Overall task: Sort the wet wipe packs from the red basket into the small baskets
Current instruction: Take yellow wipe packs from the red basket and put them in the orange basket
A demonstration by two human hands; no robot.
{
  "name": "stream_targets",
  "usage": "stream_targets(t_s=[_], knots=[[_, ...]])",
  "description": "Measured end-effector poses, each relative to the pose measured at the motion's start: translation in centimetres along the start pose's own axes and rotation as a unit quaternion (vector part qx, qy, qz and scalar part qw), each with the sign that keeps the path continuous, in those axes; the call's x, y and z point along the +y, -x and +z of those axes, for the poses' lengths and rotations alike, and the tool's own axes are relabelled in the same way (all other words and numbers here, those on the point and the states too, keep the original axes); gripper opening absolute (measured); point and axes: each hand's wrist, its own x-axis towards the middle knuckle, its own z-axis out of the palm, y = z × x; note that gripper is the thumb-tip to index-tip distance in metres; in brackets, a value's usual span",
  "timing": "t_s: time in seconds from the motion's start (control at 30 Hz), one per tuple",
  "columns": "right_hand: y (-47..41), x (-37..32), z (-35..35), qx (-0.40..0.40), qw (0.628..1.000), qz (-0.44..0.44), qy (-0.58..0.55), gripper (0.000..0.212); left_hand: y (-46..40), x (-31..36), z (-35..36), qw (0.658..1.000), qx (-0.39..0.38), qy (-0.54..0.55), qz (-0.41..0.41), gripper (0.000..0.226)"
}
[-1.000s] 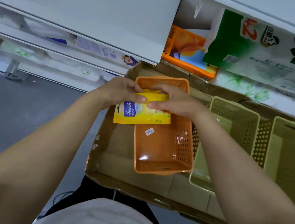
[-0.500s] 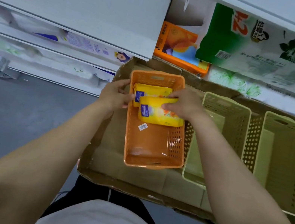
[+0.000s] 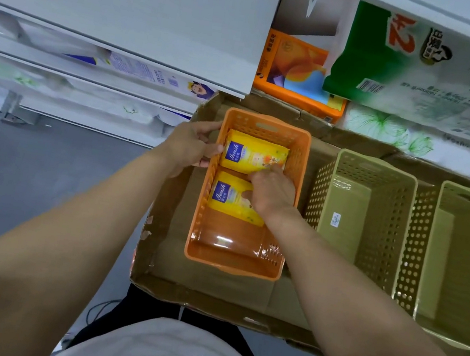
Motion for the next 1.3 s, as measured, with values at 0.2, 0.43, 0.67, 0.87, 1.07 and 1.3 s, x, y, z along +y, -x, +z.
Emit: stream_targets(t_s=[0.2,0.43,0.67,0.87,1.07,1.3], knots=[[-1.2,0.3,-1.0,0.195,0.966,0.048,-0.16,0.057,-0.5,-0.6,-0.2,0.999,-0.03,0.028,0.005,0.057],[-2.3,0.6,-0.2,0.015,0.99,0.027,-0.14,0.075,-0.3,-0.7,-0.1,0.998,-0.036,0.043,-0.002,0.057],[-0.9,0.3,-0.3,0.09,0.972,0.035,-0.213,0.084,0.3,-0.9,0.4,0.999,-0.018,0.034,0.021,0.055],[1.5,-0.5,1.9,-0.087,0.992,0.003,-0.087,0.137,1.2,-2.2,1.2,0.997,0.013,0.052,0.049,0.055],[0.4,-0.6,1.4,-0.026,0.994,0.02,-0.102,0.128,1.7,-3.0,1.6,0.997,0.026,0.068,0.038,0.053],[0.8,-0.4,1.7,-0.013,0.991,0.043,-0.123,0.115,2.0,-3.3,2.0,0.996,0.045,0.076,0.027,0.049]])
